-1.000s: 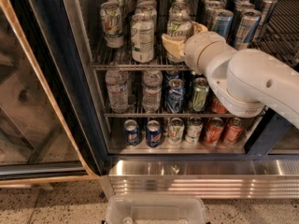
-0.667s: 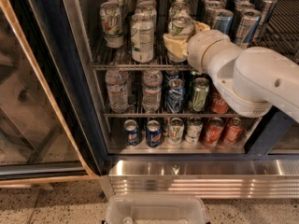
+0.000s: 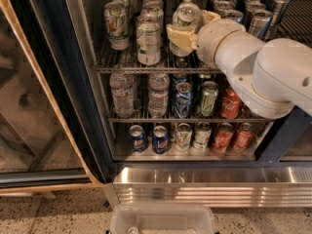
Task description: Pick 7up can from top shelf of fridge
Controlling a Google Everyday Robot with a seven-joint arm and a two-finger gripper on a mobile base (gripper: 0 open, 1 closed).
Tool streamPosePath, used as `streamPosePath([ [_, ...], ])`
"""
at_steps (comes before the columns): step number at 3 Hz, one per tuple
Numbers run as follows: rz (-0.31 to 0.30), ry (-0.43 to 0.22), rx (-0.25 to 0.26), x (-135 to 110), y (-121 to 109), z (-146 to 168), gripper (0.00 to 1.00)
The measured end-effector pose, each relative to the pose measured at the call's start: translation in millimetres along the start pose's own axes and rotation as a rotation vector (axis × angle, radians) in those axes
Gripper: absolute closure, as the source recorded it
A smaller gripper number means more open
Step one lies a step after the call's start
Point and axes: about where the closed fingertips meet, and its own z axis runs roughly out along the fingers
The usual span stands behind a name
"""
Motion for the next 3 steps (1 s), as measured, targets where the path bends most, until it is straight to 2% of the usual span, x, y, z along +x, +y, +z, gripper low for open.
streamPosePath([
  [2,0.016,-0.038,-0.036,-29.8,9.5,-15.4,1.0],
  [3,0.029,-0.034,-0.052,-41.8,13.2,-29.1,1.0],
])
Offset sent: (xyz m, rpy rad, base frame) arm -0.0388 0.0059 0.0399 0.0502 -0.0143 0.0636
